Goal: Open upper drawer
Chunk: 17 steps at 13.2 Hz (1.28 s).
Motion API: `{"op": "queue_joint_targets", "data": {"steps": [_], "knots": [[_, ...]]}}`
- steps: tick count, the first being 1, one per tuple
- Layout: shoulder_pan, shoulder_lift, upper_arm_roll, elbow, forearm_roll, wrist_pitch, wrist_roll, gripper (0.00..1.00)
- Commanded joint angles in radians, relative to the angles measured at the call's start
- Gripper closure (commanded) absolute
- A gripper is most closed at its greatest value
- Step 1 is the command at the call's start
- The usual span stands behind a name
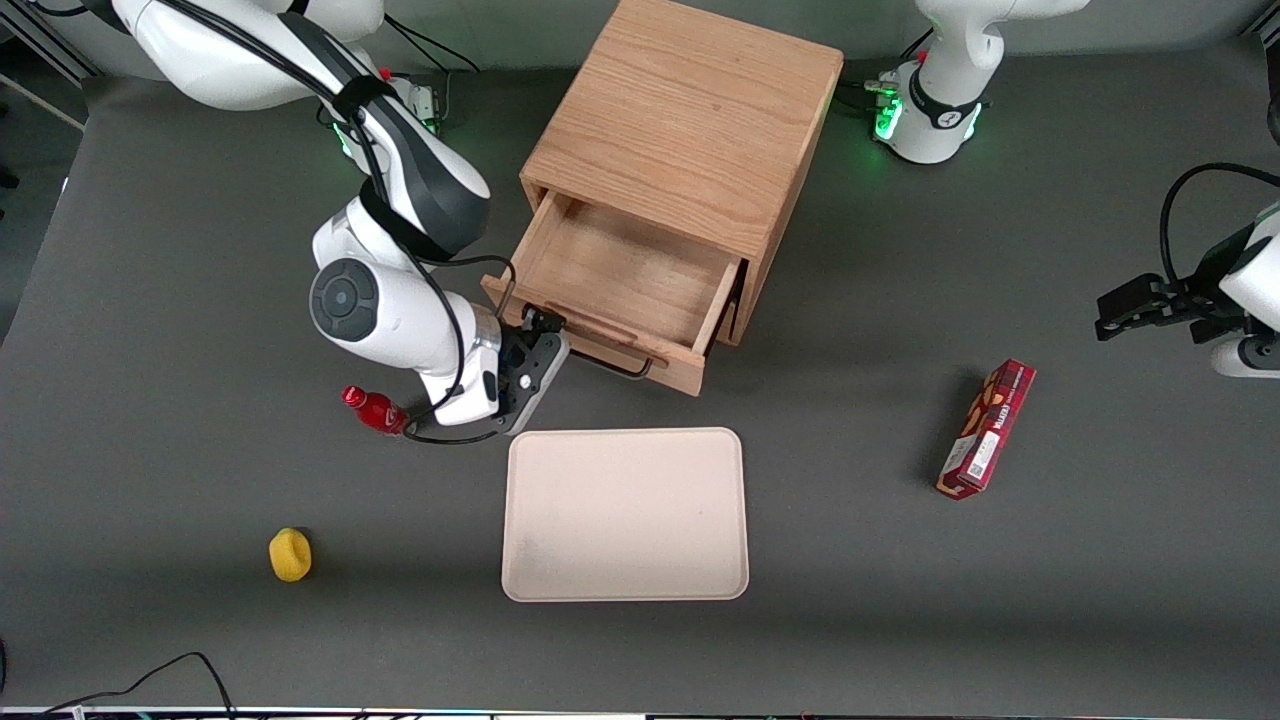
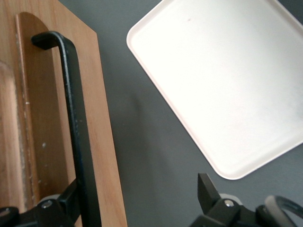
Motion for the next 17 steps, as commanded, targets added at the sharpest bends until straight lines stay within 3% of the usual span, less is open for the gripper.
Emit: {"op": "queue_joint_targets", "data": {"steps": [1,13,14,17], "knots": [[0.003,-0.008,-0.04,0.026,0.02,-0.011,-0.036,0.0],[-0.024,-0.009,-0.094,0.069,0.022,-0.007,-0.09,0.0],[-0.026,-0.016,-0.094,0.069,0.036,-0.008,-0.087,0.0],[-0.034,-0.063,-0.114,0.067,0.193,-0.019,-0.085,0.0]]}}
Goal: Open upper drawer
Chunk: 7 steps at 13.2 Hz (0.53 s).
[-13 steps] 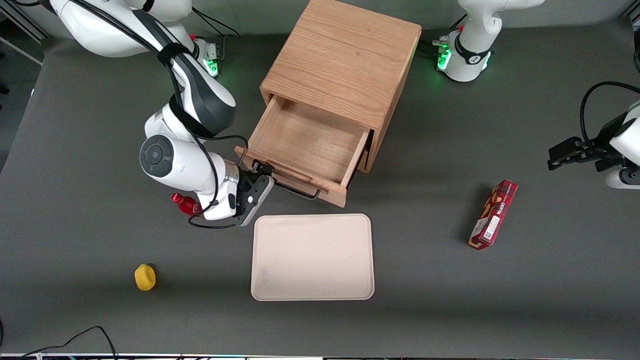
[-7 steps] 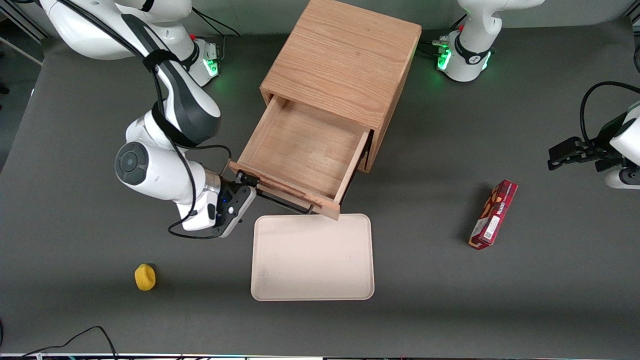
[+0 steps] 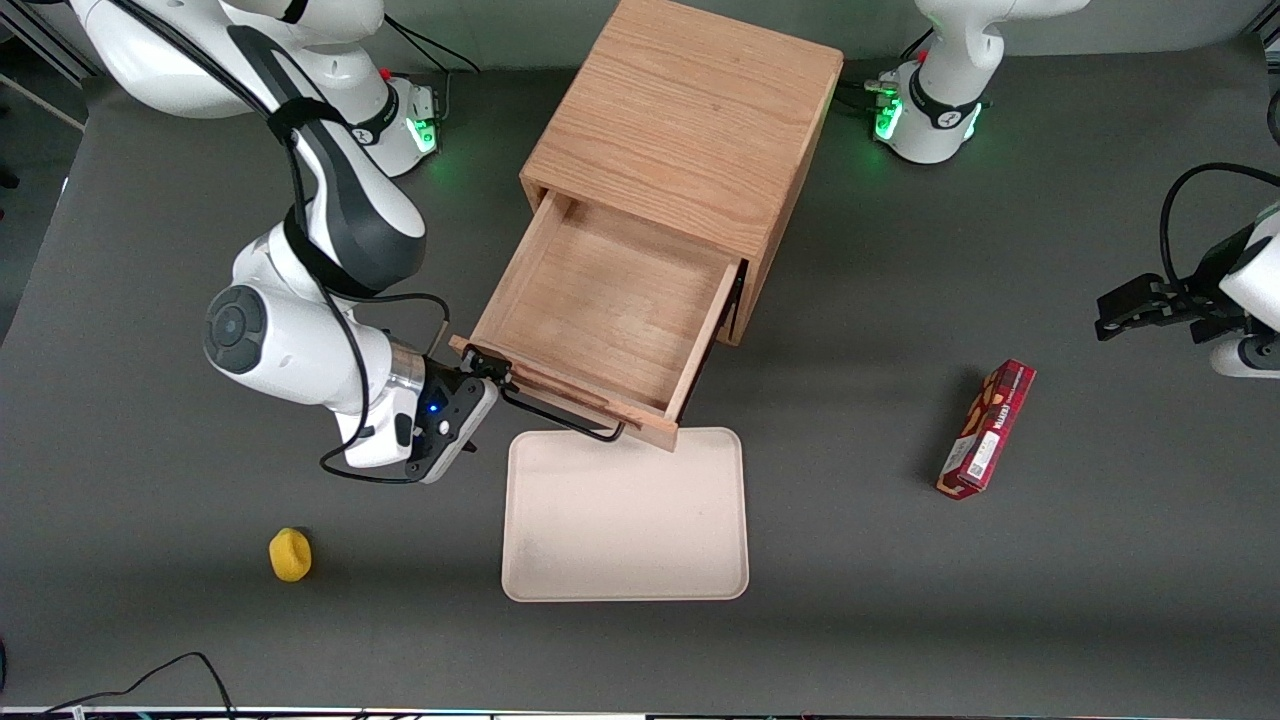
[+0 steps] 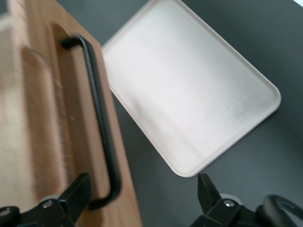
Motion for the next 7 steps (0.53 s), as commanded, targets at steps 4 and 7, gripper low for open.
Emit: {"op": "queue_joint_targets", "data": {"steps": [4,7], "knots": [[-0.081,-0.149,-0.032,0.058,0.161,-0.16,-0.013,0.0],[-0.15,-0.292,-0.125,-0.012,0.143,-0.19,0.105,0.0]]}}
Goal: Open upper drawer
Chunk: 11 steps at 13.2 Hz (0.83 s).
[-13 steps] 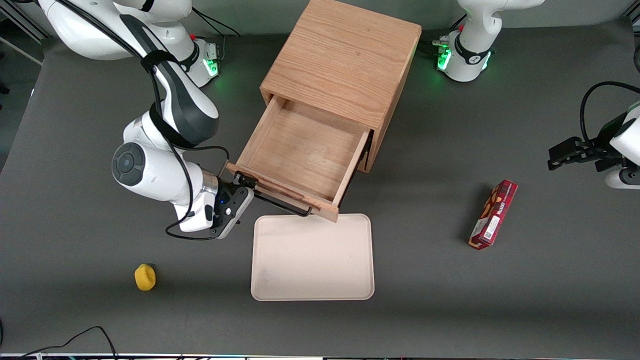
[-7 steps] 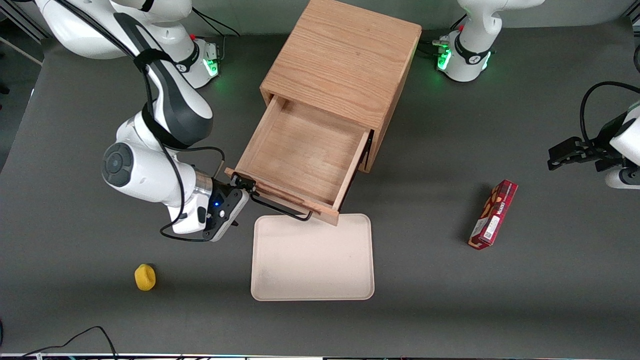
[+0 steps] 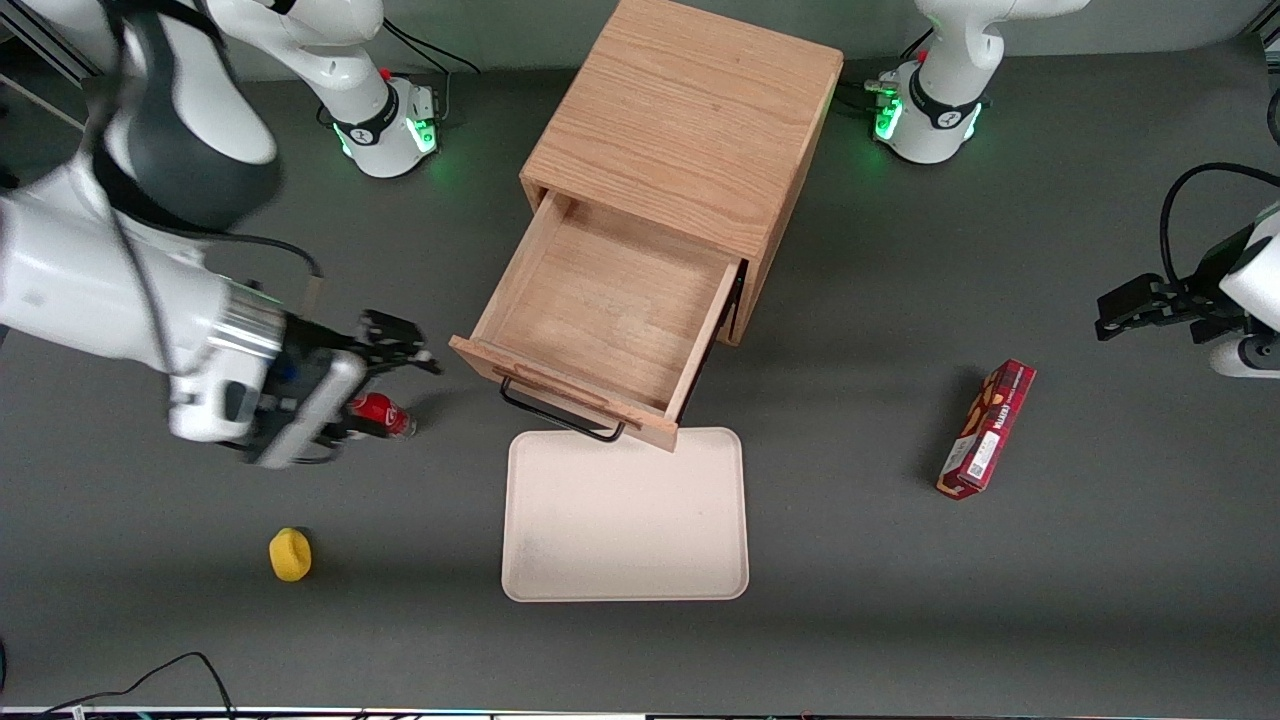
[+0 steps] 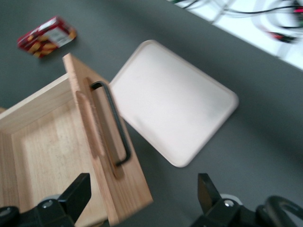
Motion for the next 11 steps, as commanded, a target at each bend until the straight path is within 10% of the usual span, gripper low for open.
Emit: {"op": "queue_joint_targets", "data": {"steps": [1,6,11], "knots": [[-0.05,-0.13,-0.096,-0.101,0.013,-0.026,0.048,0.0],[-0.055,-0.278,-0.148,-0.109,-0.324,-0.334,0.499,0.0],[-0.07,-0.355,-0.137,-0.102,-0.329,-0.448,0.551,0.0]]}}
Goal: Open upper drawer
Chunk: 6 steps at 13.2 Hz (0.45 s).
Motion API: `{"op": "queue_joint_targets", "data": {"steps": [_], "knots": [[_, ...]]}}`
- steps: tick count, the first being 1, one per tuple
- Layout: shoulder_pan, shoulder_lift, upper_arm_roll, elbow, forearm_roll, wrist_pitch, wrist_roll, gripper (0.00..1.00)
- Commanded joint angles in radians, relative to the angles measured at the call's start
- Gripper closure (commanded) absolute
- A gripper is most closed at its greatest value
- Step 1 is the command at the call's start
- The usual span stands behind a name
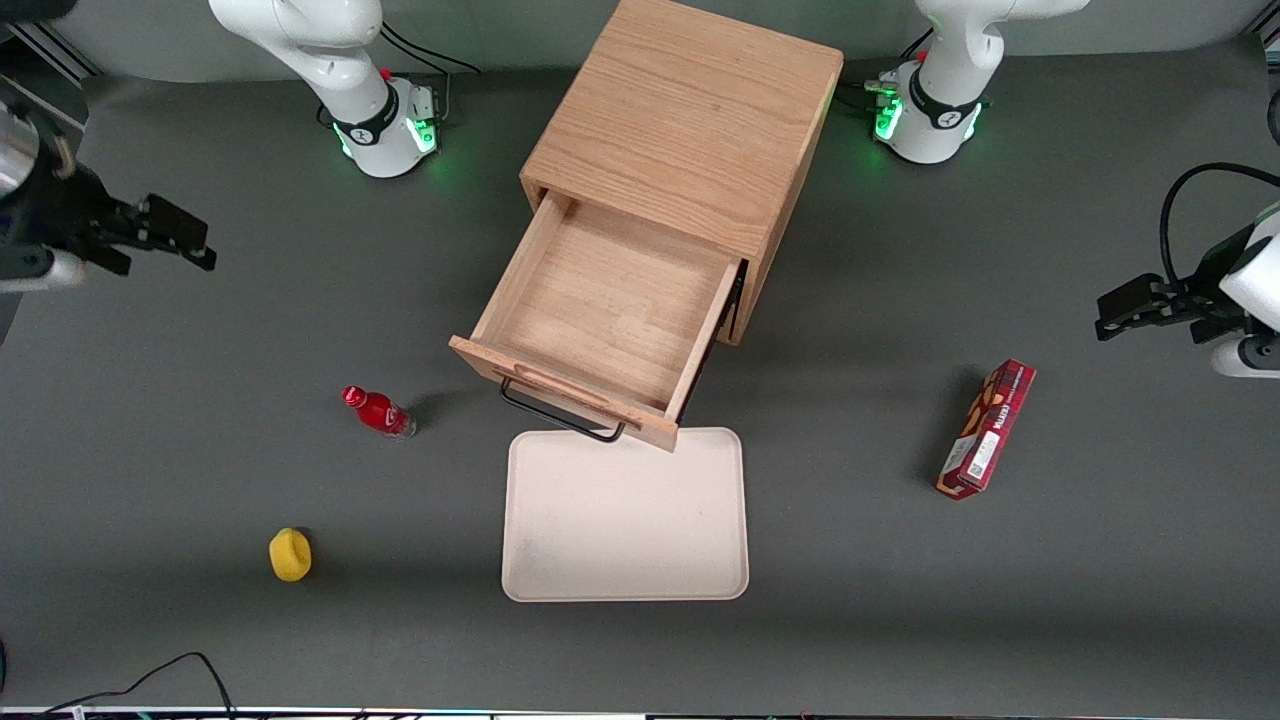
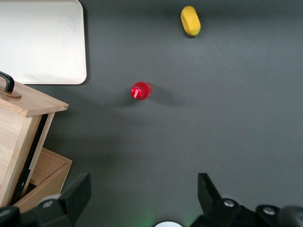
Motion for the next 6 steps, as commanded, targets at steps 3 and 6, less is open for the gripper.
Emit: {"op": "queue_joint_targets", "data": {"steps": [3,6], "knots": [[-0.013,-0.002,-0.008,-0.024,-0.018,0.009,0.016,0.0],[-0.013,0.002,-0.007,-0.025,-0.018,0.024,0.016,0.0]]}}
